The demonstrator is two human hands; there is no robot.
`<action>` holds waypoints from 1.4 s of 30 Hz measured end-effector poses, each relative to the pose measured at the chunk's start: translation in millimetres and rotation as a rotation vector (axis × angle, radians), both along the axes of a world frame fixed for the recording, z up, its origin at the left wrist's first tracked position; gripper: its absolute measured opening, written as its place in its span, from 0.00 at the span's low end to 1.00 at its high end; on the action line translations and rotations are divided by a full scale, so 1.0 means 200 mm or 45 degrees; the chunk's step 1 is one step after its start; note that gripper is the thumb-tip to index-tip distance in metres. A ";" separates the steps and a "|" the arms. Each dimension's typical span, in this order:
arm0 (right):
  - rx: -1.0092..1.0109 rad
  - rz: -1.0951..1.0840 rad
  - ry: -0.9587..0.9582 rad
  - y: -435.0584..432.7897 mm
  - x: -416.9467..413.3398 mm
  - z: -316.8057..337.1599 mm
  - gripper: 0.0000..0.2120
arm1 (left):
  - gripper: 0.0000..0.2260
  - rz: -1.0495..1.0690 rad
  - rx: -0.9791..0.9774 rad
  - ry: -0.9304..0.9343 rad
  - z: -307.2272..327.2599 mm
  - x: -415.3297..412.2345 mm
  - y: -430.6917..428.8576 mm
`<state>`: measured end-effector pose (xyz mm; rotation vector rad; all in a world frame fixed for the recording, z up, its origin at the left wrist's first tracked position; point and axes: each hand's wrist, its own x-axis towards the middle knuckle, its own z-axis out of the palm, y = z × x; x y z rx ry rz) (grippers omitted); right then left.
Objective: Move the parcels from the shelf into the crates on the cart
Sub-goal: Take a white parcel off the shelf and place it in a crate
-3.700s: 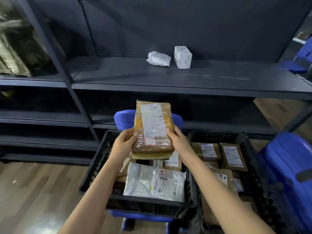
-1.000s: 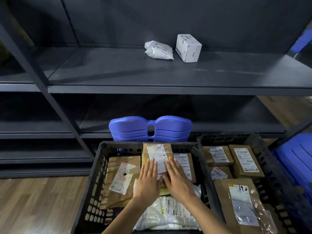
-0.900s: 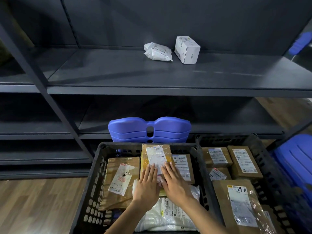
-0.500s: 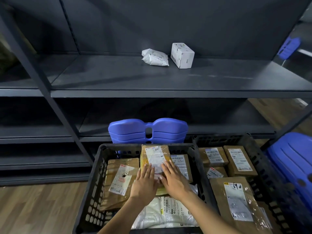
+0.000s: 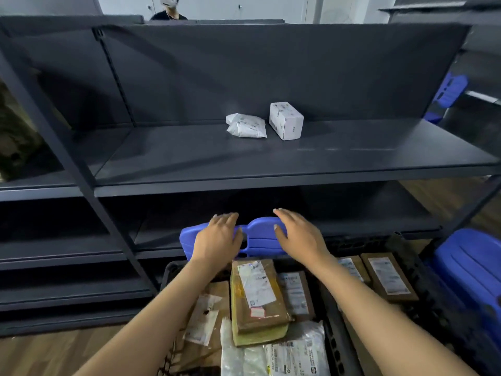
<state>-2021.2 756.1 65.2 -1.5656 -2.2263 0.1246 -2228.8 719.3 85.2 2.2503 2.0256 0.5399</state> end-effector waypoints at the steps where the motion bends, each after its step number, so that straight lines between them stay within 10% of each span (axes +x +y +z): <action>1: 0.043 0.011 -0.015 0.06 0.02 0.04 0.23 | 0.22 -0.022 0.006 0.044 0.04 0.02 0.06; 27: -0.095 -0.159 -0.001 1.53 0.33 0.55 0.37 | 0.34 -0.004 -0.173 0.285 0.50 0.54 1.53; 34: -0.166 -0.213 0.213 1.80 0.27 0.49 0.45 | 0.36 -0.046 -0.151 0.129 0.44 0.61 1.84; 42: -0.165 -0.207 0.553 1.87 0.22 0.44 0.31 | 0.41 -0.160 -0.018 -0.342 0.28 0.61 1.93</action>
